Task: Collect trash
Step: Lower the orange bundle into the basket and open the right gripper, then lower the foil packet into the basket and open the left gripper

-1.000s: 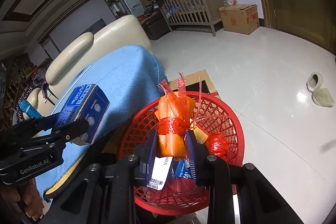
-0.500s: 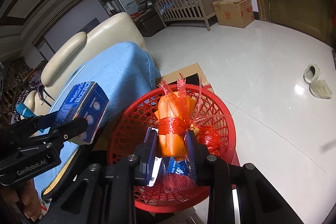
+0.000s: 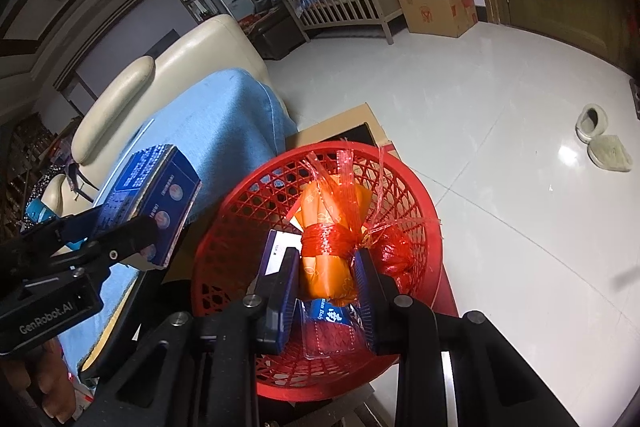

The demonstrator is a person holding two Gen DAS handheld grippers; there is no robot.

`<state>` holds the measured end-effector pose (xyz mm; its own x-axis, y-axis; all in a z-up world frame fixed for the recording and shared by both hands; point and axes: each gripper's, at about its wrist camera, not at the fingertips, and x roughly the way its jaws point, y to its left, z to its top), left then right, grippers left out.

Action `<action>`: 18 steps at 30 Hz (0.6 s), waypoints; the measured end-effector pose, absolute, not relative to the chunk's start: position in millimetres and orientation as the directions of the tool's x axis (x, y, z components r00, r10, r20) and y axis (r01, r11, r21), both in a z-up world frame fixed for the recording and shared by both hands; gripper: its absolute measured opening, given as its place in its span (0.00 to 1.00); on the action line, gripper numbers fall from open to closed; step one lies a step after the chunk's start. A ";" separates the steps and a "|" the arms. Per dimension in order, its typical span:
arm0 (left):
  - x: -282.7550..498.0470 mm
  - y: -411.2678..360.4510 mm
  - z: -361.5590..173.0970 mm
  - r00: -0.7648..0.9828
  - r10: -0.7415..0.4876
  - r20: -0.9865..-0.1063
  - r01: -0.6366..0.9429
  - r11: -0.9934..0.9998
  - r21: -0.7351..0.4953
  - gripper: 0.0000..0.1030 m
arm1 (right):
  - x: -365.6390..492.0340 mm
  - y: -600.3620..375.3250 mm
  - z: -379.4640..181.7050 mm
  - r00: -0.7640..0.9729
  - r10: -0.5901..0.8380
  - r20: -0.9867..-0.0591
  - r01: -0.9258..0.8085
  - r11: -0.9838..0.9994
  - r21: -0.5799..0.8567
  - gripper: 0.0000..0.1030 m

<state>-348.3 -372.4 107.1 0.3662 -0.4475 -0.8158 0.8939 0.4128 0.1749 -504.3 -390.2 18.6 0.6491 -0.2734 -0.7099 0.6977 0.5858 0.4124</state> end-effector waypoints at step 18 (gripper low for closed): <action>-349.0 -373.9 102.2 0.351 -0.445 -0.824 0.902 0.396 0.170 0.59 | -512.6 -399.9 15.8 0.660 -0.292 -0.692 0.711 0.540 0.451 0.66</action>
